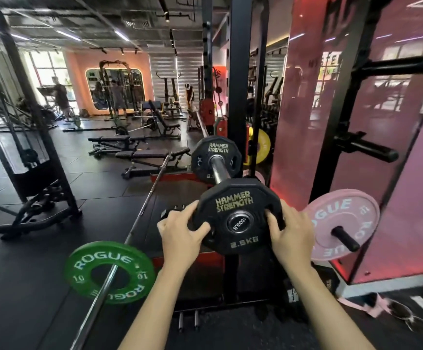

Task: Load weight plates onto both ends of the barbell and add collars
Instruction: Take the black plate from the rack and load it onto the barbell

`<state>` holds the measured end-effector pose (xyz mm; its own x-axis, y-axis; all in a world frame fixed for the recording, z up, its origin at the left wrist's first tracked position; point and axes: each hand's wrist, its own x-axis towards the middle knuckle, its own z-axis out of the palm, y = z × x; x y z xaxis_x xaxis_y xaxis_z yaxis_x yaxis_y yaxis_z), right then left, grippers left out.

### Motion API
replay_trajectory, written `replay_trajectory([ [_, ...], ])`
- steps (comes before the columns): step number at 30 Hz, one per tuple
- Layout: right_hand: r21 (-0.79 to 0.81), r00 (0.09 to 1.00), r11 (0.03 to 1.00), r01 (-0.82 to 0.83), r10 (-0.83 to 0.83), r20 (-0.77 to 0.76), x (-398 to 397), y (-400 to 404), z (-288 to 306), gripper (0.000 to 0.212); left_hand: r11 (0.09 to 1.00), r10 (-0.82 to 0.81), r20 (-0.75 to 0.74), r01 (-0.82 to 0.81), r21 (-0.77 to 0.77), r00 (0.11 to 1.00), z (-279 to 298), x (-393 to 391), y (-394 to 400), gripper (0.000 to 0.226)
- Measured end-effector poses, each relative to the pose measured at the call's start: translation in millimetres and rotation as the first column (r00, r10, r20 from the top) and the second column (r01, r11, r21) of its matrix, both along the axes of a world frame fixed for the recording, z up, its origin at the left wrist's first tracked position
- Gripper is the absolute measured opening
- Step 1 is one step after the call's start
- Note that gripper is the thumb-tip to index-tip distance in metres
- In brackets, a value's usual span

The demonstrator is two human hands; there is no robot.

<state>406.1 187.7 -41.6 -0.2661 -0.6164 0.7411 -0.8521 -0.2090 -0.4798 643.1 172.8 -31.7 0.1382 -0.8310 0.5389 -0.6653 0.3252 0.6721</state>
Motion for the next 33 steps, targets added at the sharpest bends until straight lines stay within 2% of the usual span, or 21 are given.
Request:
replay_trajectory([
  [3, 0.17, 0.998, 0.985, -0.034, 0.042, -0.041, -4, -7, 12, 0.038, 0.998, 0.019, 0.068, -0.023, 0.066, 0.998, 12, -2, -8, 0.049],
  [5, 0.216, 0.996, 0.974, -0.061, 0.074, -0.056, -10, -6, 17, 0.043, 0.998, 0.01, 0.102, -0.016, 0.058, 0.995, 17, 1, -7, 0.048],
  [8, 0.181, 0.998, 0.983, -0.041, 0.048, -0.034, -14, 1, 20, 0.057, 1.0, -0.019, 0.095, 0.019, 0.008, 0.995, 14, 3, -1, 0.05],
  [13, 0.133, 1.0, 0.991, -0.017, 0.018, -0.01, -3, 0, 27, 0.072, 0.998, 0.02, 0.032, -0.018, -0.062, 0.999, 12, -2, -3, 0.07],
  [24, 0.079, 0.996, 0.997, 0.026, -0.032, 0.08, 7, -45, 21, 0.071, 0.997, 0.017, -0.006, -0.018, -0.079, 1.0, 6, 0, -51, 0.072],
  [33, 0.11, 0.997, 0.991, 0.071, -0.074, 0.021, 6, -121, 20, 0.066, 0.996, 0.08, -0.024, -0.081, -0.046, 0.996, 2, -1, -124, 0.076],
])
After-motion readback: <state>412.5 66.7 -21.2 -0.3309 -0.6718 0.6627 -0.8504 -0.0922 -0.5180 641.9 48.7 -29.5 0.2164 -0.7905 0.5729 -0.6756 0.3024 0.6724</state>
